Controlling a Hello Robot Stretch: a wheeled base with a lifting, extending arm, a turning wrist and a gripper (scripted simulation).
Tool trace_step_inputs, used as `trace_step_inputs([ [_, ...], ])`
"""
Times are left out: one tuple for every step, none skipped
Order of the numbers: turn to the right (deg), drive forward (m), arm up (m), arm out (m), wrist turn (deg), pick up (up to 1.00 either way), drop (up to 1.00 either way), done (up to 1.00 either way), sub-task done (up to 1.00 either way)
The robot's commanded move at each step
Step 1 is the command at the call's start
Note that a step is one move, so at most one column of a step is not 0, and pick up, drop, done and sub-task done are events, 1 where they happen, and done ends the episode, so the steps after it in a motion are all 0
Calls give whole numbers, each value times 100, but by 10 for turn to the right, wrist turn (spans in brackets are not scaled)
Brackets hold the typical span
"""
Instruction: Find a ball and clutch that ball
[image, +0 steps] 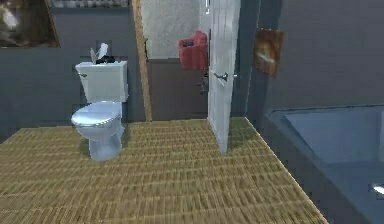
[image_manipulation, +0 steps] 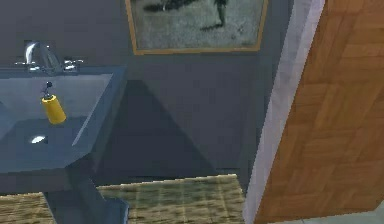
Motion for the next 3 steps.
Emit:
trace_step_inputs([
  [-90, 0, 0, 0, 0, 0, 0, 0, 0],
  [0, 100, 0, 0, 0, 0, 0, 0, 0],
  [-30, 0, 0, 0, 0, 0, 0, 0, 0],
])
